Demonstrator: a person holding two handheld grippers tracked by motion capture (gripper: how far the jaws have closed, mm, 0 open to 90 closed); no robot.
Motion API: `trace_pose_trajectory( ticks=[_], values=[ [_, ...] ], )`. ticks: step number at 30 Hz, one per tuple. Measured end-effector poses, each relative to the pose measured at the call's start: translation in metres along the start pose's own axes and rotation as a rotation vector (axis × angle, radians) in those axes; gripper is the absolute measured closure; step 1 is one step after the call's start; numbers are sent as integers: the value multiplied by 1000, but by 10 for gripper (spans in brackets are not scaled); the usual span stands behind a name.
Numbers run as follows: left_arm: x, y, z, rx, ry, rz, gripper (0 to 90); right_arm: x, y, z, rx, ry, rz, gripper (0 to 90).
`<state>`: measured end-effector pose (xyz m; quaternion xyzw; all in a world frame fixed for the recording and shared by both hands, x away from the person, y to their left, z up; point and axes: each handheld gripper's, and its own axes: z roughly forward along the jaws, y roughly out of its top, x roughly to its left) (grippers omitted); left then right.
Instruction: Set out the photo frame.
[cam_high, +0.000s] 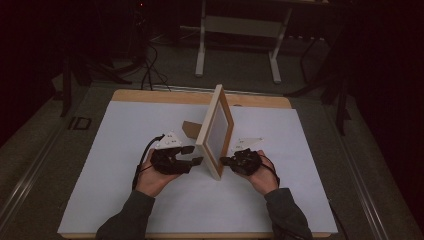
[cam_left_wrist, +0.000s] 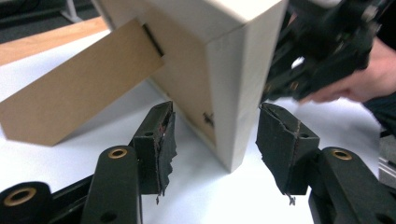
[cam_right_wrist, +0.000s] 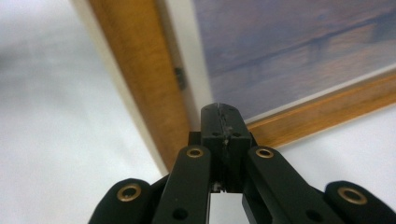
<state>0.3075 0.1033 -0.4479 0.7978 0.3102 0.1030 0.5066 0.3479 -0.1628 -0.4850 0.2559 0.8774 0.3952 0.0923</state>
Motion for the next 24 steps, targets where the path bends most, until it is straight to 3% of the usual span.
trace_pose_trajectory(
  ticks=[3,13,24],
  values=[
    [-4,5,3,-5,3,0,454,4,0,3,19,2,-23,900],
    [-10,16,20,-22,50,-30,414,6,-4,7,37,20,-27,900],
    [-11,22,23,-39,88,-64,541,12,-5,11,50,48,-33,900]
  ],
)
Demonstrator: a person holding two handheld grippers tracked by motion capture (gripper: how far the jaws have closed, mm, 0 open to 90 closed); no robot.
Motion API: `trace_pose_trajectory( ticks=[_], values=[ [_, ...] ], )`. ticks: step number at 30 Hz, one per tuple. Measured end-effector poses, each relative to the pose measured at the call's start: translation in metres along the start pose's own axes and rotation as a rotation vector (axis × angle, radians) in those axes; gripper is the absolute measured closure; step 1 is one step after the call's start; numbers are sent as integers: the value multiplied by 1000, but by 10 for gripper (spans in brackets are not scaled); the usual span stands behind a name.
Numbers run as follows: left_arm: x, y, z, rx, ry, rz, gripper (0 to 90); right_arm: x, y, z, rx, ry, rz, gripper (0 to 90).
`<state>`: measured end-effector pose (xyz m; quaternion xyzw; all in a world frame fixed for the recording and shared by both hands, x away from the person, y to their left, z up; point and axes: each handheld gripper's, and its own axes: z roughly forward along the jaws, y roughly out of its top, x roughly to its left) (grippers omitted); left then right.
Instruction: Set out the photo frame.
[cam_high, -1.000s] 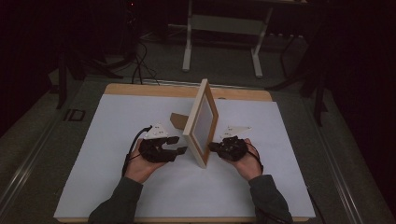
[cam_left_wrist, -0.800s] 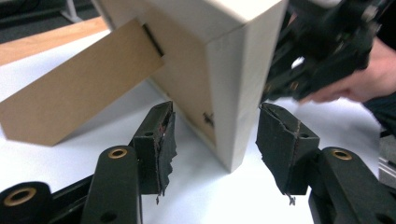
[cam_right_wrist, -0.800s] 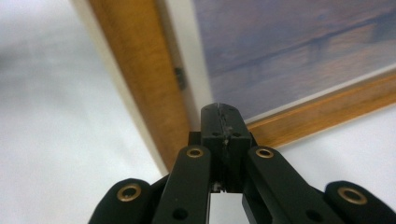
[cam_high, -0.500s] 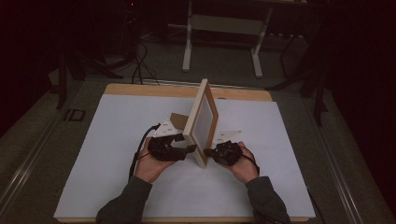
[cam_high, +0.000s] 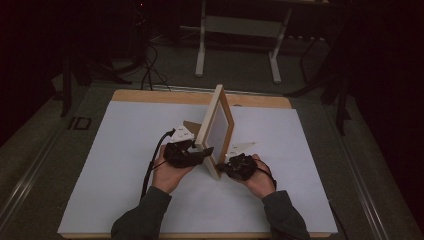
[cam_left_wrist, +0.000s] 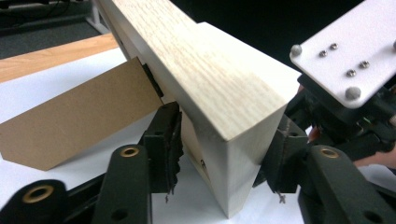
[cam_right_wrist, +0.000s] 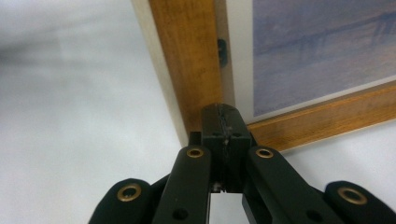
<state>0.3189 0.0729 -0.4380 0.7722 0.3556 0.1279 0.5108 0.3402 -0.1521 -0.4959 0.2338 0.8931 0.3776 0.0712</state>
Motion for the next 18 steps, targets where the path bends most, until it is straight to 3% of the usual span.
trace_pose_trajectory(
  ticks=[7,8,18],
  values=[
    [2,0,-2,-3,35,-17,578,4,2,3,3,19,-10,900],
    [3,1,-3,-2,55,-21,578,5,2,4,3,23,-8,900],
    [14,-2,-7,-27,97,-86,653,12,9,16,4,27,-10,900]
  ],
)
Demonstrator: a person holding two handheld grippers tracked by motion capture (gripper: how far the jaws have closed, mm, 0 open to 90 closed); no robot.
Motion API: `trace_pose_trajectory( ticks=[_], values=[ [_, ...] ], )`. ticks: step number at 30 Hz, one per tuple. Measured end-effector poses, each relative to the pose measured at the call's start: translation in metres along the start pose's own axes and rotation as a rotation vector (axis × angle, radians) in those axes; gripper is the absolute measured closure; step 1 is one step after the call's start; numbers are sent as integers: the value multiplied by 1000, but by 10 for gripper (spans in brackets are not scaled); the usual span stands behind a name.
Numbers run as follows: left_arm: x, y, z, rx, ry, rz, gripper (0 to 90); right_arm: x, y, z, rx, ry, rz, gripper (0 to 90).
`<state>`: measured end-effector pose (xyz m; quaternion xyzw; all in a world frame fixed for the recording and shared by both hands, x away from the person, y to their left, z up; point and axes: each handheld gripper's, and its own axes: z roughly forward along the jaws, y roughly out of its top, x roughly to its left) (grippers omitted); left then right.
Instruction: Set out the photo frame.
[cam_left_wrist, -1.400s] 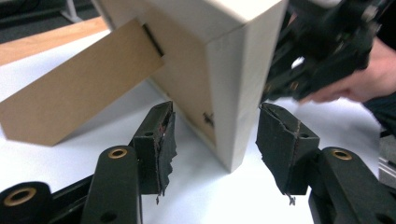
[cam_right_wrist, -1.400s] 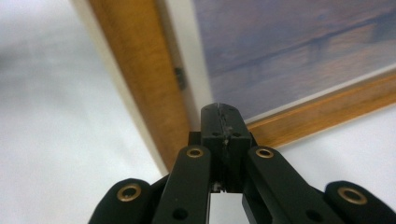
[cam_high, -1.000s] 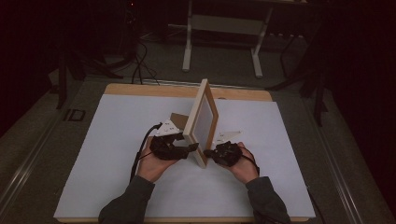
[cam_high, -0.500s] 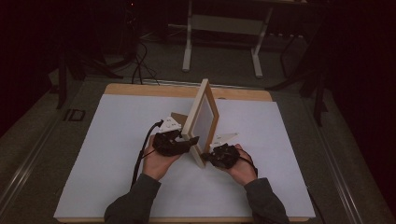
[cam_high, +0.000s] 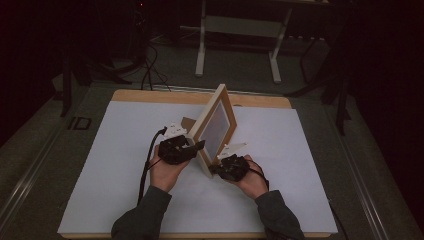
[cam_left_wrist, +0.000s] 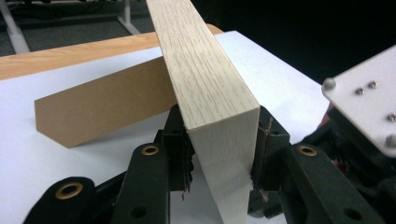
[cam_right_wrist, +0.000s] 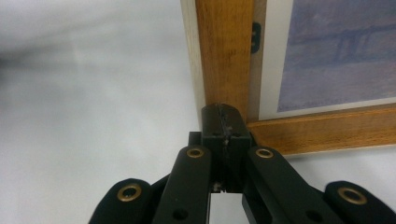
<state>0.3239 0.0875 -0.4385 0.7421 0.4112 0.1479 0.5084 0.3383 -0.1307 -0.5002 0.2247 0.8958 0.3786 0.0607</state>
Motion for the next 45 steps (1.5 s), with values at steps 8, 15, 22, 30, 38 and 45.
trace_pose_trajectory(
  ticks=[8,15,22,30,38,45],
  values=[
    [6,-2,0,-43,62,-39,670,3,4,7,1,-9,2,900],
    [15,-1,0,-51,31,-69,688,8,10,11,3,5,-32,890],
    [24,0,-1,-40,-31,-107,696,-1,8,3,-13,-40,-3,828],
    [29,1,-1,-33,-60,-113,700,-13,3,-11,-48,-114,41,754],
    [33,2,-2,-26,-80,-120,703,-22,-1,-22,-72,-159,74,737],
    [37,2,-3,-22,-103,-116,705,-27,-3,-29,-83,-175,83,726]
  ],
)
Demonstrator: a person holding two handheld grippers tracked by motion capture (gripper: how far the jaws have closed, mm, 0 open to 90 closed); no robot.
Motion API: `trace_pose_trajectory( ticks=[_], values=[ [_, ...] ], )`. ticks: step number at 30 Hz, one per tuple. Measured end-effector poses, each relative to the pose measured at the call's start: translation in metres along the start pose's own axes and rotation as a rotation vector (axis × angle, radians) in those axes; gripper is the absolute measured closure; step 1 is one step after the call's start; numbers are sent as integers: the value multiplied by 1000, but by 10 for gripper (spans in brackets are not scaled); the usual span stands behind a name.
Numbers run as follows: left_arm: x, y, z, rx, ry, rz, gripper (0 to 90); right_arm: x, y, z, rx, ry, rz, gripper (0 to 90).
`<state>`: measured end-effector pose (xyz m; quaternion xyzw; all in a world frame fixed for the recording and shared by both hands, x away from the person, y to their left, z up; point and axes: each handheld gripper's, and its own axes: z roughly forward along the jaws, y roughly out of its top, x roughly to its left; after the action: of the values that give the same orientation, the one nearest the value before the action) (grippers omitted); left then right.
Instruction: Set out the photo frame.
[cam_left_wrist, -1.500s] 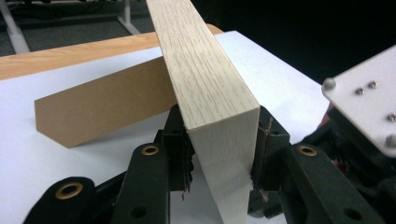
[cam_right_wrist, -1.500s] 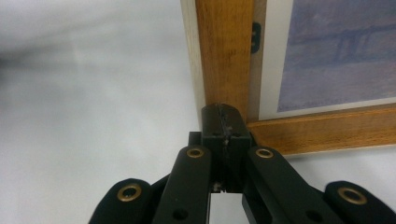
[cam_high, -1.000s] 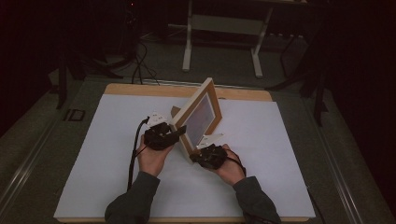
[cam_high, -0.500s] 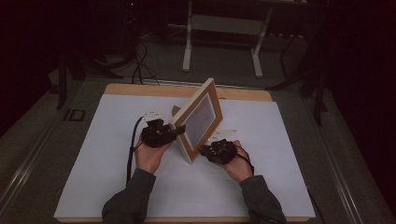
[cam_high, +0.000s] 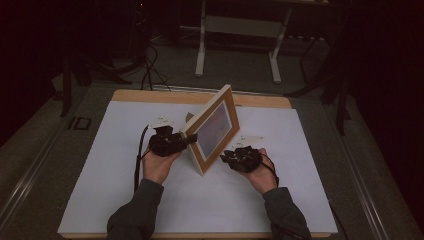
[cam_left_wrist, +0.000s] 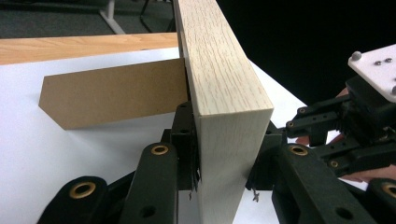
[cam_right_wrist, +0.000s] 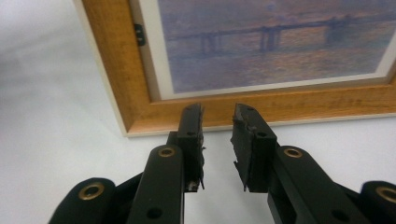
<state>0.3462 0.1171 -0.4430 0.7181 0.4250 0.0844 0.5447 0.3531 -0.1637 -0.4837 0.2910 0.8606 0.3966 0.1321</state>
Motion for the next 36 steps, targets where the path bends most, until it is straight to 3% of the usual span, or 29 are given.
trace_pose_trajectory(
  ticks=[21,36],
  values=[
    [10,1,-2,1,-62,54,703,-17,2,-18,-34,-44,35,678],
    [18,3,-2,5,-110,61,704,-31,5,-28,-49,-62,46,653]
  ],
)
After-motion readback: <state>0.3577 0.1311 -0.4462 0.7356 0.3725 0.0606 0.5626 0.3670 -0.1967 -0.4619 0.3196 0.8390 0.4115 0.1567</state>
